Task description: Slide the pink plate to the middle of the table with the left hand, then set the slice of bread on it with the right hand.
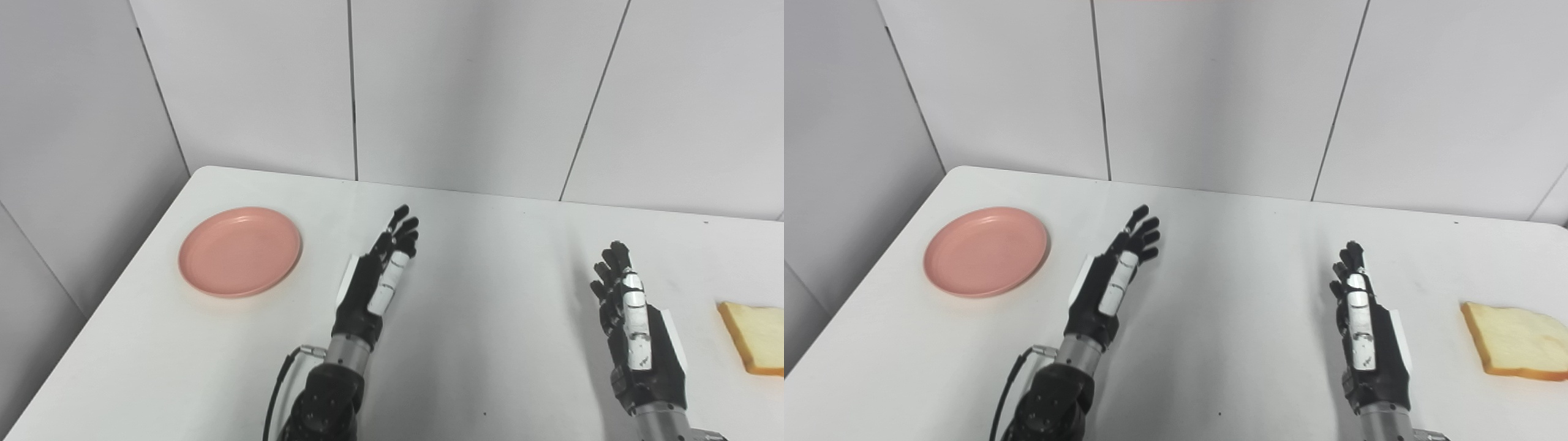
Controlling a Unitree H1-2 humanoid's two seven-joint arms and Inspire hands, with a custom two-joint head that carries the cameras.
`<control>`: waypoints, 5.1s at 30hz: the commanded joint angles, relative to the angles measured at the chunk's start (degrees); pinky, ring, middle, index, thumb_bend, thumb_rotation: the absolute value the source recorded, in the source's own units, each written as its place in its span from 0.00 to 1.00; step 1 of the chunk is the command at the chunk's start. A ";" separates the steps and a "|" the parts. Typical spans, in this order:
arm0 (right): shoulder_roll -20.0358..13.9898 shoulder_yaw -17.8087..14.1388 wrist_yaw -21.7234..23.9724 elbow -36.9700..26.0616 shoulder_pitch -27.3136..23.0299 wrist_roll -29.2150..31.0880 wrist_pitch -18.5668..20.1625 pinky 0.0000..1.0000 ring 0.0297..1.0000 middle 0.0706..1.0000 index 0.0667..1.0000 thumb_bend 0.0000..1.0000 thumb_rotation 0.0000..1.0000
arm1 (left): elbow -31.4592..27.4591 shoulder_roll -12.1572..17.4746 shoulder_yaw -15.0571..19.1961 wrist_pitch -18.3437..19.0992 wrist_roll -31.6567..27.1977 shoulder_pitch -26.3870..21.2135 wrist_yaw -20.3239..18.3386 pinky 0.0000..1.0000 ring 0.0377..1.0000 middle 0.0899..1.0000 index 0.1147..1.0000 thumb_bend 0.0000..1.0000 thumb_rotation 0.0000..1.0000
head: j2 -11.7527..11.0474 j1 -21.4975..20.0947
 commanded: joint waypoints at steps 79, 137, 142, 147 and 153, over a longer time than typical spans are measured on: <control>-0.68 0.05 1.04 -4.36 -1.53 1.73 3.47 1.00 1.00 1.00 1.00 0.51 1.00 | 15.26 24.75 33.32 0.59 -25.07 -11.63 4.35 0.98 0.94 0.93 0.93 0.85 0.90 | -1.99 7.11; 0.20 0.43 0.36 -6.60 -1.56 1.22 4.89 1.00 1.00 1.00 1.00 0.44 1.00 | 43.26 22.48 29.71 -0.99 -32.53 -15.31 -5.57 0.97 0.96 0.95 0.96 0.81 0.86 | -0.94 4.07; 0.23 0.40 0.11 -6.63 -1.45 0.76 4.87 1.00 1.00 1.00 1.00 0.44 1.00 | 42.86 21.32 27.50 -1.40 -32.21 -14.60 -7.19 1.00 0.96 0.94 0.95 0.83 0.85 | -0.59 3.15; 0.12 0.48 0.03 -6.37 -1.40 0.42 4.68 1.00 1.00 1.00 1.00 0.42 1.00 | 40.54 19.68 24.76 -2.16 -30.26 -13.58 -6.96 0.99 0.94 0.93 0.92 0.83 0.88 | -0.49 2.87; 0.65 0.60 -0.70 -6.08 -1.35 -0.99 4.72 1.00 1.00 1.00 1.00 0.42 1.00 | 36.41 17.81 21.88 -0.13 -28.73 -11.92 -7.07 0.97 0.93 0.92 0.92 0.84 0.88 | 0.08 0.39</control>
